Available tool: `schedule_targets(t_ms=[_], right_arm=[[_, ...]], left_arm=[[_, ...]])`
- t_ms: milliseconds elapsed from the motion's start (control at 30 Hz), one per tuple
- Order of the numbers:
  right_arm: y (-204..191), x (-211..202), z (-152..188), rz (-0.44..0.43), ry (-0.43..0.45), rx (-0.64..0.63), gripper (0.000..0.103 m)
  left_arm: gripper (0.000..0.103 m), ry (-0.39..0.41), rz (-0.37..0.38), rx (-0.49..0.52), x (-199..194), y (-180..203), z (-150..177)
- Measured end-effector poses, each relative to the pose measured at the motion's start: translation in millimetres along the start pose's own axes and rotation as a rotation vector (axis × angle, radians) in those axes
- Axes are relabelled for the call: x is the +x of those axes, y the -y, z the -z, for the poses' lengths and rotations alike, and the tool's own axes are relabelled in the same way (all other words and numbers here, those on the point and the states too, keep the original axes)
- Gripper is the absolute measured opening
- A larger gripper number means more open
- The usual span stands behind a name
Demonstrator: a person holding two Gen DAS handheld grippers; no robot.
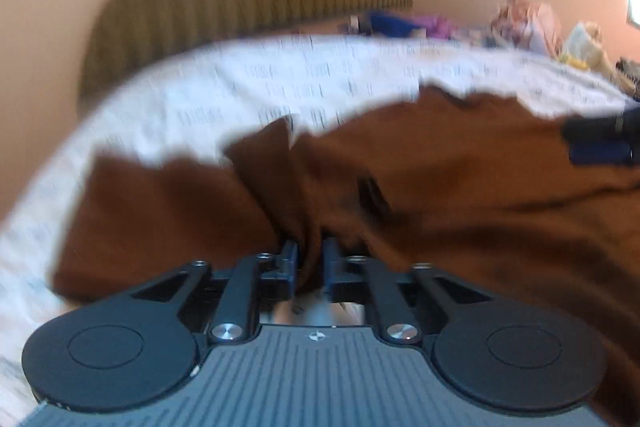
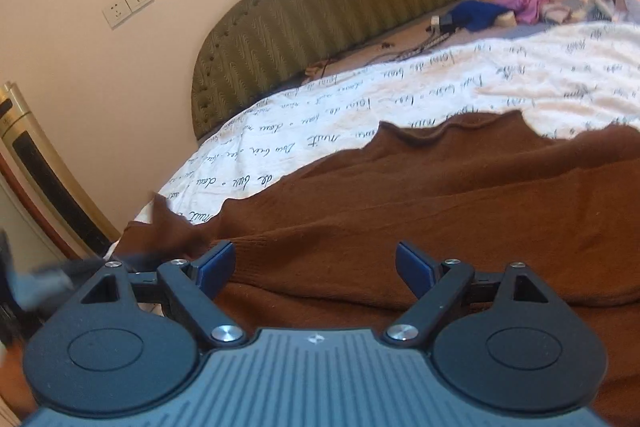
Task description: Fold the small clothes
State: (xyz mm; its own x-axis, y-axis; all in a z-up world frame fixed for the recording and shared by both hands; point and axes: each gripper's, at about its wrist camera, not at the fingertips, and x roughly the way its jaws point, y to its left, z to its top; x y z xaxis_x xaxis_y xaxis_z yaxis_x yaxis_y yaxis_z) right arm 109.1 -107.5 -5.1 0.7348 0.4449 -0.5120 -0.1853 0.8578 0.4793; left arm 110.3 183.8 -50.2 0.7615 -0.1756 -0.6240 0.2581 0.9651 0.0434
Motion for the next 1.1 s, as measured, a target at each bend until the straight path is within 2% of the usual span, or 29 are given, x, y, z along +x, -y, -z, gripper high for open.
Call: schedule_targets(t_ms=[33,100,133,167,233,300,400,433,467,500,567,600,767,800,833,867,1000,1100], right_arm=[[0.6,4.4,-3.2,-0.036,-0.019,0.016,0.088],[2.3,16.6,-9.6,-0.127,-0.063,0.075,0.088],[2.3,25.0,-13.7,-0.19,-0.088,0.117,0.088],[2.9,33.2,-16.9,-0.238,-0.104,0.165,0.088],[-1.8,51.3,-21.6,-0.351,-0.134,0.239,0.088],[-13.3,72.5,-22.4,-0.388,-0.179,0.257,0.088],[-30.1,97.6,-23.3,-0.32,-0.215,0.196,0.088],[-31.0,102.5,-23.1,-0.323,-0.236,0.191,0.087],[-31.4,105.7,-21.6,-0.313,-0.269,0.195,0.086],[-30.7,103.5,-18.0,-0.294,-0.273,0.2,0.082],[-25.5,97.9,-9.0,-0.315,-0.273,0.205,0.081],[-21.0,96.0,-4.2,-0.298,-0.28,0.225,0.081],[-8.7,119.1,15.7,-0.332,-0.317,0.324,0.077],[-12.0,126.3,19.3,-0.368,-0.32,0.334,0.062],[-16.9,131.5,22.5,-0.363,-0.331,0.336,0.023],[-23.0,133.8,23.9,-0.331,-0.332,0.323,0.004],[-56.1,119.3,13.9,-0.345,-0.275,0.213,0.005],[-82.6,101.4,-11.6,-0.352,-0.227,0.134,0.005]], left_arm=[[0.043,0.037,-0.004,-0.003,2.2,-4.9,5.5],[0.103,0.115,-0.017,-0.042,-22.2,-10.6,6.9],[0.099,0.173,-0.023,-0.087,-36.0,-19.4,7.4],[0.103,0.217,-0.019,-0.144,-51.4,-32.4,4.2],[0.103,0.269,-0.03,-0.289,-75.2,-58.6,-5.8],[0.103,0.247,-0.062,-0.432,-76.6,-92.4,-13.1],[0.103,0.146,-0.083,-0.572,-59.3,-135.3,-22.2],[0.103,0.122,-0.098,-0.616,-54.1,-148.9,-21.9],[0.103,0.109,-0.096,-0.642,-51.7,-159.7,-20.9],[0.103,0.087,-0.07,-0.664,-46.3,-172.0,-18.8],[0.103,0.03,-0.045,-0.702,-34.3,-188.0,-17.9],[0.103,0.017,-0.041,-0.721,-29.8,-193.5,-15.1],[0.103,-0.011,0.002,-0.725,-26.2,-196.3,-6.1],[0.103,-0.017,0.003,-0.723,-26.9,-195.3,-5.9],[0.103,-0.022,0.007,-0.724,-28.8,-195.4,-5.7],[0.103,-0.028,0.008,-0.728,-30.9,-195.5,-4.9],[0.103,-0.021,0.016,-0.756,-44.8,-199.2,-6.9],[0.103,0.013,0.083,-0.797,-58.7,-192.9,-8.4]])
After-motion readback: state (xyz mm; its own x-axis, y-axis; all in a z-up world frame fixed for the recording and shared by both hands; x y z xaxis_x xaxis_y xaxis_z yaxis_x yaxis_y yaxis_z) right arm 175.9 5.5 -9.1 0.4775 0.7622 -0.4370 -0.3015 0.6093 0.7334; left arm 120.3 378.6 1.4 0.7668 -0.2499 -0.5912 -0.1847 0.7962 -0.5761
